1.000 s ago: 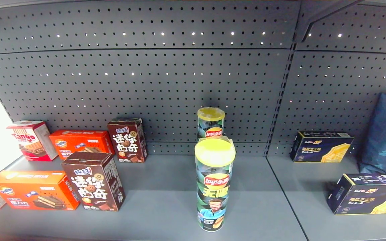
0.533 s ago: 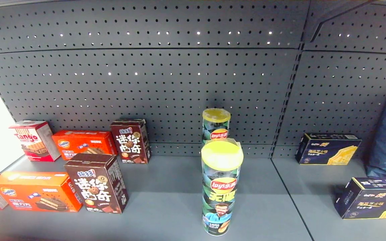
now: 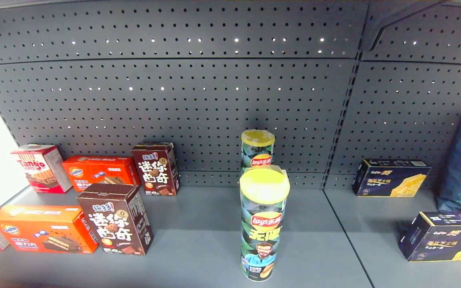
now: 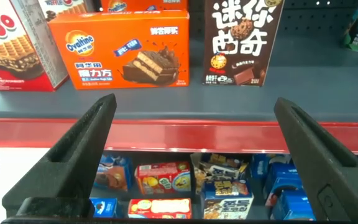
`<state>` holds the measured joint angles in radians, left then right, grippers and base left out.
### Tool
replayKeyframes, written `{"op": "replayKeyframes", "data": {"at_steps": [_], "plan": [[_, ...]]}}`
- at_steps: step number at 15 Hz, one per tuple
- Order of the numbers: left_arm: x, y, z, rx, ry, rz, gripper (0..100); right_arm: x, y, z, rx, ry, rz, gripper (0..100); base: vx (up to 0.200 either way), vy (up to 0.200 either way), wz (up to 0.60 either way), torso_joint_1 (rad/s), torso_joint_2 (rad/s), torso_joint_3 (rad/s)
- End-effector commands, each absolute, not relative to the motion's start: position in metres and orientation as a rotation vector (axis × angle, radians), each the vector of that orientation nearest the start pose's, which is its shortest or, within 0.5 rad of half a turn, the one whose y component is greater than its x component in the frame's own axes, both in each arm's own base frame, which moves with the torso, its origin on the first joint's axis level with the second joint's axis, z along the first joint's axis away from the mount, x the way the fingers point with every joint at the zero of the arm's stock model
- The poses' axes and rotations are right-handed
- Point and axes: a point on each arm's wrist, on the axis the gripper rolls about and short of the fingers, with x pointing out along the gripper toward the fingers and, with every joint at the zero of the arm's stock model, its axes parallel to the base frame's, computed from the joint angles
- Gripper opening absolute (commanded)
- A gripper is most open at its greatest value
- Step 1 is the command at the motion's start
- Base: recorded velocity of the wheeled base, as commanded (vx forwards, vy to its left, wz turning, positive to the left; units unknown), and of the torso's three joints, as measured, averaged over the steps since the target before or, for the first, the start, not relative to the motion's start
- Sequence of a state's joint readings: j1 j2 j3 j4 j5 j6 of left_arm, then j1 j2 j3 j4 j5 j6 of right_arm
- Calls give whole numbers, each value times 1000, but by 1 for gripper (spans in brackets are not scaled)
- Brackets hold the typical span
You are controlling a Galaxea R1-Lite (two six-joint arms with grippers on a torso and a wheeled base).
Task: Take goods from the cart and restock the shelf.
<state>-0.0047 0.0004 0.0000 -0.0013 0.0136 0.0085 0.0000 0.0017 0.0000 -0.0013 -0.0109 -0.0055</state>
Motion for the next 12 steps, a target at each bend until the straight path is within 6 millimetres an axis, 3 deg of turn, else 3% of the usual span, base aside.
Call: {"op": "replayKeyframes", "data": {"at_steps": [1,12], "plan": [[-23,0,76,8,-1,9,100,-23,0,76,-6,2,-11,100,0,0,0,0,0,0],[-23,0,76,9,-1,9,100,-23,0,76,-5,2,-9,100,0,0,0,0,0,0]]}}
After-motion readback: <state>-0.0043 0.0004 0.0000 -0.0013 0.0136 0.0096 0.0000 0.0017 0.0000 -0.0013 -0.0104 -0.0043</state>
